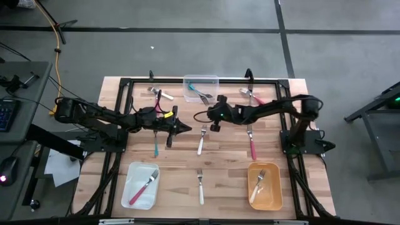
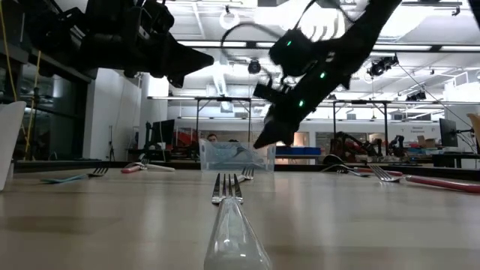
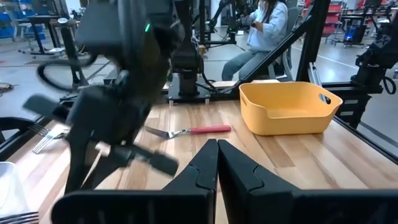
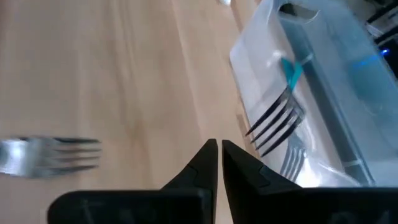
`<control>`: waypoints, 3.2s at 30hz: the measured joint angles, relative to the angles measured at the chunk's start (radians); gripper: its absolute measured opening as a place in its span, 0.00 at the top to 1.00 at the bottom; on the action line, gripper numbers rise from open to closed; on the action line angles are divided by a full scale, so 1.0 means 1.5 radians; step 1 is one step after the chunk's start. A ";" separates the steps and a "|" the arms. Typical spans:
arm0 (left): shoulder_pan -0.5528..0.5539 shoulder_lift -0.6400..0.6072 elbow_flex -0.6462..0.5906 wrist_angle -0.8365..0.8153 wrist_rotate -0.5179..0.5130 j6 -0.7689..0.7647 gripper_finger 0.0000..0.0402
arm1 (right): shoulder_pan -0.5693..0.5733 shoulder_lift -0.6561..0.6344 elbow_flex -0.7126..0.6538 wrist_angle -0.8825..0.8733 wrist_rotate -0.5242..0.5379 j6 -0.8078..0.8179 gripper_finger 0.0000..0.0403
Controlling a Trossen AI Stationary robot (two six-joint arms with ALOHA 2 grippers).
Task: Sort silverware by color (type)
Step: Put the blue fork into the transparent bin, then put the red fork into the white bin
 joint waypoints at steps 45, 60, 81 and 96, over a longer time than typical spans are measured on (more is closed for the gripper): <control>0.000 0.000 0.000 -0.009 -0.001 -0.001 0.99 | -0.097 -0.181 0.107 -0.300 0.089 0.145 0.99; -0.001 0.000 0.000 -0.011 0.003 0.000 0.99 | -0.034 -0.500 -0.332 -0.056 0.021 0.353 1.00; -0.001 0.000 0.000 -0.049 0.003 0.000 0.99 | -0.342 -0.520 -0.205 -0.472 -0.083 0.257 0.69; 0.000 0.000 0.000 -0.045 0.002 0.000 0.99 | -0.502 -0.357 -0.204 -0.445 -0.173 0.126 0.65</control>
